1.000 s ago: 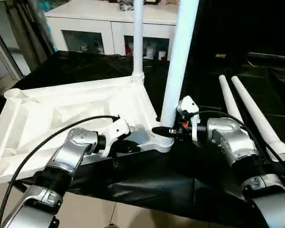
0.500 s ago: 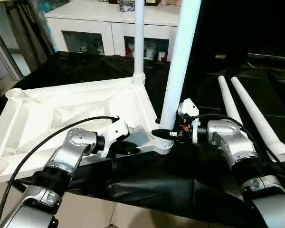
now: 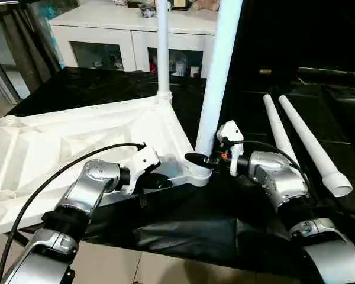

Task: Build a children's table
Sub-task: Insert table leg to table base

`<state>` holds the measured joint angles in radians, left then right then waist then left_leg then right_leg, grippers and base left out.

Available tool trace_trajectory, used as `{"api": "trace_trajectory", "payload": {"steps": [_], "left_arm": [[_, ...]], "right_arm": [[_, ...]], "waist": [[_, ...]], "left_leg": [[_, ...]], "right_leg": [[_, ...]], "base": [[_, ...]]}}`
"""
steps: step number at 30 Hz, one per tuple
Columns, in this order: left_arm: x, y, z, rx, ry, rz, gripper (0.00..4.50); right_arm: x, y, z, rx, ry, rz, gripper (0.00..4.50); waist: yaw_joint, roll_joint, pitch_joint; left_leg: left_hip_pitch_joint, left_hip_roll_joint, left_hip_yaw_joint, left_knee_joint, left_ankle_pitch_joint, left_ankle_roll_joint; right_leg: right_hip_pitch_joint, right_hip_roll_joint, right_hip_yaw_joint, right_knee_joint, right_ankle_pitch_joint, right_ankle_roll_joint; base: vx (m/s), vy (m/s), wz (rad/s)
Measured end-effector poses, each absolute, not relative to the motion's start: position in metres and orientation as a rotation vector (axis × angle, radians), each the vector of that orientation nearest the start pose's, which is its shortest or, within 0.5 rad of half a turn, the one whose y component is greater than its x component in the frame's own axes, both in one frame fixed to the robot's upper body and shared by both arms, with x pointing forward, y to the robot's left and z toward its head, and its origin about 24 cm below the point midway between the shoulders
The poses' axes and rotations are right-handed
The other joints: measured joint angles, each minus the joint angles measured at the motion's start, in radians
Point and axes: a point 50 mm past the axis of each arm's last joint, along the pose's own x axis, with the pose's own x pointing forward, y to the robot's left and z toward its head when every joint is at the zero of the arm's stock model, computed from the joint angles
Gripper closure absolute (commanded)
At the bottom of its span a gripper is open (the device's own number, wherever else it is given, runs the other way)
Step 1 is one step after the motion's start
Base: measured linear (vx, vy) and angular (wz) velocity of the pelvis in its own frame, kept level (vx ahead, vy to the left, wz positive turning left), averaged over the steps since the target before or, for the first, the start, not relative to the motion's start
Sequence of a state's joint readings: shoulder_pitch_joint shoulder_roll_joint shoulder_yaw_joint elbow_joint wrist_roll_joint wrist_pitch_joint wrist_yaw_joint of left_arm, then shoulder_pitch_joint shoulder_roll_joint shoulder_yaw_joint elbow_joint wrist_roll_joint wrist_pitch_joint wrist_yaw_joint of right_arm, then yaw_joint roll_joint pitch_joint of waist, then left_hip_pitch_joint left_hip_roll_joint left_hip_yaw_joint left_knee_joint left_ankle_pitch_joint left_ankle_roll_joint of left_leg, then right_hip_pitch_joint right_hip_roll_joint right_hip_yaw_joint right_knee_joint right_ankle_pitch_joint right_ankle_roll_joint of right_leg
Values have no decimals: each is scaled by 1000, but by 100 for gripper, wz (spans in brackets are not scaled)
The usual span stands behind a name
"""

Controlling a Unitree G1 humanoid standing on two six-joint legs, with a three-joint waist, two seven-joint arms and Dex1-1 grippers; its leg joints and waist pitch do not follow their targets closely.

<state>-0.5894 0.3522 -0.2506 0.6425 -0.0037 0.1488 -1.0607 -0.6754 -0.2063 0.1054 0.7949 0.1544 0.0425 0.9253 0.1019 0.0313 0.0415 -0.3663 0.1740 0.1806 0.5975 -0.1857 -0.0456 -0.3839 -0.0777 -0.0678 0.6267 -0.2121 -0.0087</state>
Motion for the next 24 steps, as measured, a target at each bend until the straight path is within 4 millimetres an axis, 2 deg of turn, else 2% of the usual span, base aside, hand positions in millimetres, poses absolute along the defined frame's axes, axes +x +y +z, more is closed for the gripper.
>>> {"api": "trace_trajectory", "payload": {"steps": [10, 16, 21, 24], "left_arm": [[334, 133, 44, 293, 487, -1042, 450], [344, 118, 45, 260, 503, -954, 450], [352, 97, 46, 195, 534, -847, 450], [353, 91, 47, 179, 537, -826, 450]], "right_arm": [[356, -104, 57, -24, 245, 818, 259], [365, -97, 57, -3, 248, 655, 259], [375, -94, 59, 38, 246, 464, 259], [377, -94, 60, 46, 253, 418, 259]], "waist": [[-11, 0, 0], [-12, -2, -1], [-9, -3, -2], [-6, -3, -2]], "left_leg": [[0, 0, 0, -4, 0, 0], [0, -1, 1, -8, 0, 0], [-1, -2, 1, -8, 0, 0], [-1, -2, 1, -10, 0, 0]], "right_leg": [[1, 0, 0, -7, 3, -5], [2, 0, -1, -13, 4, -7], [3, 0, 0, -16, 4, -7], [3, 0, 0, -17, 4, -6]], "base": [[0, 0, 0], [0, 0, 0], [0, 0, 0], [0, 0, 0]]}}
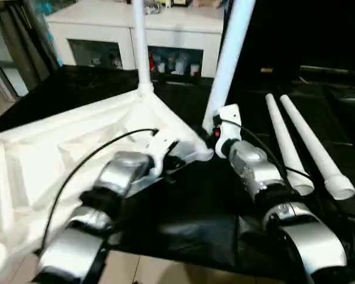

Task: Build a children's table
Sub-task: Insert table leg to table base

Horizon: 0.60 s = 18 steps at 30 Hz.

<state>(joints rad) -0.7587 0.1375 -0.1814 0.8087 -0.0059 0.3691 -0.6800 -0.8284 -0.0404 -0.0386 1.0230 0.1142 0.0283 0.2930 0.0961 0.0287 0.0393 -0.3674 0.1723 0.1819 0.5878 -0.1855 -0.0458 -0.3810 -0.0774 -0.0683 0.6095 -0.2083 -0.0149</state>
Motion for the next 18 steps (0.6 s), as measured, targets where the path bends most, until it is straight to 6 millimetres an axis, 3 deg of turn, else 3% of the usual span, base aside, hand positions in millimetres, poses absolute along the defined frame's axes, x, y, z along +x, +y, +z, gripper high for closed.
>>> {"api": "trace_trajectory", "payload": {"steps": [17, 18], "left_arm": [[356, 88, 47, 171, 544, -805, 450], [356, 88, 47, 171, 543, -805, 450]], "right_arm": [[381, -89, 62, 57, 255, 369, 259], [382, -89, 63, 56, 251, 370, 224]], "waist": [[1, 1, 0], [1, 1, 0]], "left_leg": [[1, 0, 0, -5, 0, 0], [1, 0, 0, -6, 0, 0]], "right_leg": [[-1, 0, 0, -2, 0, 0], [-1, 0, 0, -2, 0, 0]], "base": [[0, 0, 0], [0, 0, 0]]}}
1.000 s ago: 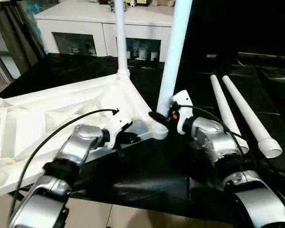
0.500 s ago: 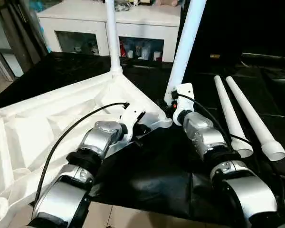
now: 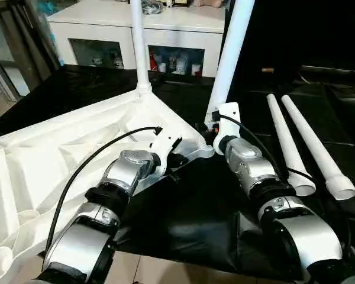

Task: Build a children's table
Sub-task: Insert table leg to table base

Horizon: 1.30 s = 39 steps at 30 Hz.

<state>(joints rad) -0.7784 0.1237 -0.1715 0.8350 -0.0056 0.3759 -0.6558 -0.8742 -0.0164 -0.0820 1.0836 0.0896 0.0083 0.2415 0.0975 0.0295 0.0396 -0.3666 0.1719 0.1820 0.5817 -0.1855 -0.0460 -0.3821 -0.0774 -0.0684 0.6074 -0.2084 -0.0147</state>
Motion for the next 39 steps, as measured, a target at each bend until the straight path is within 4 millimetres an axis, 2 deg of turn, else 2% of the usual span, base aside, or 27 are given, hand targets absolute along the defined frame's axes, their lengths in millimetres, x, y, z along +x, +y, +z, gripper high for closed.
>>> {"api": "trace_trajectory", "payload": {"steps": [2, 5, 9, 11, 13, 18, 39], "left_arm": [[357, 89, 48, 173, 539, -796, 450], [360, 95, 49, 174, 528, -731, 450], [365, 103, 54, 176, 506, -644, 450], [367, 103, 58, 178, 486, -635, 450], [369, 104, 61, 181, 478, -630, 450], [369, 103, 62, 181, 477, -633, 450], [366, 105, 60, 205, 474, -673, 450]], "right_arm": [[382, -88, 63, 76, 253, 376, 189], [380, -80, 61, 117, 256, 404, 158], [369, -73, 40, 147, 350, 454, 125], [357, -67, 21, 170, 422, 475, 98], [358, -65, 25, 176, 408, 488, 91], [360, -68, 26, 180, 395, 487, 39], [358, -67, 25, 138, 387, 528, 31]], "waist": [[-1, 0, 0], [-13, 0, 1], [-34, -2, 2], [-32, 1, 4], [-32, 2, 4], [-24, 3, 5], [-9, 3, 5]], "left_leg": [[0, 0, 0, -2, 0, 0], [0, 0, 1, -3, 0, 0], [-3, 0, 1, -8, 2, -2], [-15, 0, 1, -10, 3, -1], [-21, 1, 1, -6, 5, 3], [-22, 1, 1, -6, 5, 4], [-22, 2, 1, 1, 5, 4]], "right_leg": [[0, 0, 0, -1, 0, 0], [-2, 0, 0, -1, 0, 0], [-7, 2, 0, -3, 0, 0], [-20, 2, -1, -1, -1, -1], [-26, 2, -1, 3, -1, -1], [-27, 2, -2, 3, -1, -2], [-27, 2, -2, 8, -1, -2]], "base": [[0, 0, 0], [0, 0, 0], [0, 0, 0], [0, 0, 0], [0, 0, 0], [0, 0, 0], [0, 0, 0]]}}
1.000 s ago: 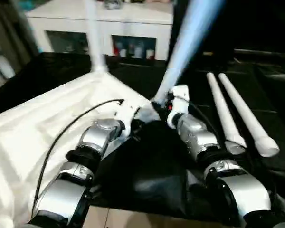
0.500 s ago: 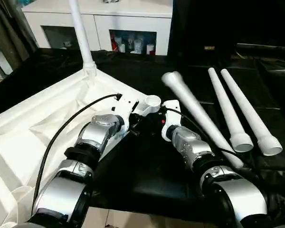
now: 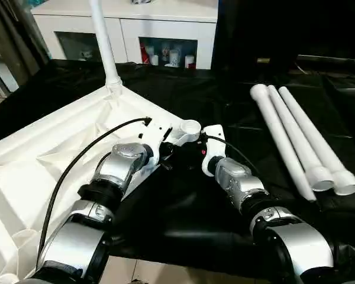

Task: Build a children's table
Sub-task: Insert table leg to table base

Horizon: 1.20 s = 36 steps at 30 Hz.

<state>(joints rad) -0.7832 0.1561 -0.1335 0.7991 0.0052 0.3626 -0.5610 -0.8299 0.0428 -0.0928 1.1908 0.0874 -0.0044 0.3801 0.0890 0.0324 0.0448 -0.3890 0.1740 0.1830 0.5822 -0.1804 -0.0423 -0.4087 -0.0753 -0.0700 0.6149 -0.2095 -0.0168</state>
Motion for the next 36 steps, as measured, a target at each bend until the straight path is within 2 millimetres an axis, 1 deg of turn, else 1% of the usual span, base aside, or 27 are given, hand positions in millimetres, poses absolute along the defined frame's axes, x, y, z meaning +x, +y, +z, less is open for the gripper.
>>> {"api": "trace_trajectory", "payload": {"steps": [18, 20, 23, 24, 25, 28, 29, 30, 33, 36], "left_arm": [[364, 109, 59, 218, 469, -700, 450], [362, 109, 58, 228, 460, -710, 450], [362, 108, 58, 250, 449, -720, 450], [362, 108, 57, 253, 447, -721, 405], [361, 108, 58, 243, 433, -732, 405], [355, 105, 58, 207, 373, -803, 374], [355, 104, 60, 211, 352, -823, 374], [355, 104, 64, 221, 323, -844, 363], [355, 105, 75, 253, 247, -896, 336], [351, 110, 79, 293, 192, -935, 313]], "right_arm": [[359, -72, 25, 125, 384, 532, 31], [360, -75, 29, 120, 359, 526, 31], [365, -79, 39, 107, 307, 519, 31], [366, -80, 41, 104, 297, 517, 24], [367, -82, 43, 101, 283, 509, 24], [370, -100, 51, 77, 248, 455, 24], [371, -105, 56, 68, 231, 437, 24], [372, -109, 62, 62, 209, 420, 24], [376, -118, 77, 59, 163, 384, 24], [379, -140, 88, 37, 141, 297, 24]], "waist": [[1, 0, 0], [3, 1, 0], [4, 1, 0], [5, 1, 1], [6, 2, 1], [18, 1, 2], [22, 1, 2], [25, 1, 2], [27, 2, 2], [26, 2, 2]], "left_leg": [[0, 1, 0, 5, 0, 1], [0, 1, 0, 5, 0, 1], [0, 1, 0, 5, 0, 0], [1, 1, 0, 5, 0, 0], [0, 1, 0, 5, 0, 0], [-1, 1, 0, 8, 0, 1], [-2, 1, -1, 9, 0, 1], [-2, 1, -1, 10, -1, 1], [-1, 1, -1, 10, -1, 1], [-1, 1, -1, 10, -1, -1]], "right_leg": [[0, 0, 0, 3, 0, 0], [0, 0, 0, 4, 0, 0], [0, 0, 0, 6, 0, 0], [0, 0, 0, 6, 0, 0], [0, 0, 0, 6, 0, 0], [0, 0, 0, 6, 0, 0], [0, 0, 0, 6, 0, 0], [0, -1, 0, 6, 0, 0], [1, -1, 0, 7, 1, 0], [1, -1, 1, 7, 1, 1]], "base": [[0, 0, 0], [0, 0, 0], [0, 0, 0], [0, 0, 0], [0, 0, 0], [0, 0, 0], [0, 0, 0], [0, 0, 0], [0, 0, 0], [0, 0, 0]]}}
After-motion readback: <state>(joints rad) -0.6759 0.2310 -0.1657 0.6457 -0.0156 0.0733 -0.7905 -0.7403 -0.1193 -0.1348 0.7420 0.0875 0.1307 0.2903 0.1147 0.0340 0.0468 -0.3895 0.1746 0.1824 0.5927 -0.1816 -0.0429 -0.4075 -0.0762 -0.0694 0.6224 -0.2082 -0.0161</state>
